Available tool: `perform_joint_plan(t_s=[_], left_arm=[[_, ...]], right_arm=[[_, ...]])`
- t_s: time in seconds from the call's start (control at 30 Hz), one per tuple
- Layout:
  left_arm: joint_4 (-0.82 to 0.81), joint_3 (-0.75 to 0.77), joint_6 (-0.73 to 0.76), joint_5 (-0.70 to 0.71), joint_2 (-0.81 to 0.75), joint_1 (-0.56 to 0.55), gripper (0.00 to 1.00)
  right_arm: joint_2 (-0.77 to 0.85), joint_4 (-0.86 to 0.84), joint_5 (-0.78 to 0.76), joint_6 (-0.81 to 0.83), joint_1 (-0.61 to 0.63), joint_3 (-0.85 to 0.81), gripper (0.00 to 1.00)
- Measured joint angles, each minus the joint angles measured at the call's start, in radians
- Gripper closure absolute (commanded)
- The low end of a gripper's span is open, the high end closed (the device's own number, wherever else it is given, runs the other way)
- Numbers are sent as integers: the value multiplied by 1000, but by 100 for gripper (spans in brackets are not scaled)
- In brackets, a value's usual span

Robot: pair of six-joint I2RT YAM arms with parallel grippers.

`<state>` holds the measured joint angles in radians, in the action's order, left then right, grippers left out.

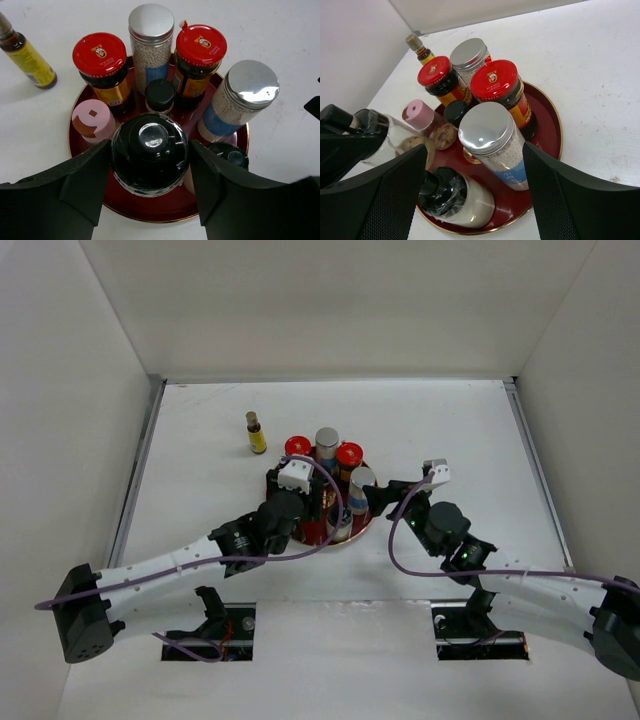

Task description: Organize the condiment bottles

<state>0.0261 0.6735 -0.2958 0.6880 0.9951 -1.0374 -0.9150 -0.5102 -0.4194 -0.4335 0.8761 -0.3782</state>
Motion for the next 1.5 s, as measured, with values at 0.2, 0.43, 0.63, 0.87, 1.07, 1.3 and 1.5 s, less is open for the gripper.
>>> perform_joint_plan(t_s=[0.2, 0.43, 0.63, 0.87, 1.07, 1.3, 1.5], left_arm=[[-116, -31, -7, -24, 87, 10, 63], [-190, -66, -11, -70, 225, 54, 62], [-243, -80, -30, -89, 251, 77, 51], [-265, -98, -60, -101, 258, 101, 41], [-280, -98, -60, -102, 257, 103, 22], [-283, -93, -45, -103, 209, 112, 20], [-301, -15, -31, -112, 128, 221, 33]], right_arm=[[-10, 0, 0, 0, -2, 0, 19], [-10, 0, 0, 0, -6, 0, 19], [-10, 0, 0, 0, -6, 0, 19], [-9, 0, 0, 0, -7, 0, 19], [-3, 1, 0, 0, -12, 0, 19], [5, 0, 0, 0, -12, 0, 19], [5, 1, 0, 0, -12, 0, 19]])
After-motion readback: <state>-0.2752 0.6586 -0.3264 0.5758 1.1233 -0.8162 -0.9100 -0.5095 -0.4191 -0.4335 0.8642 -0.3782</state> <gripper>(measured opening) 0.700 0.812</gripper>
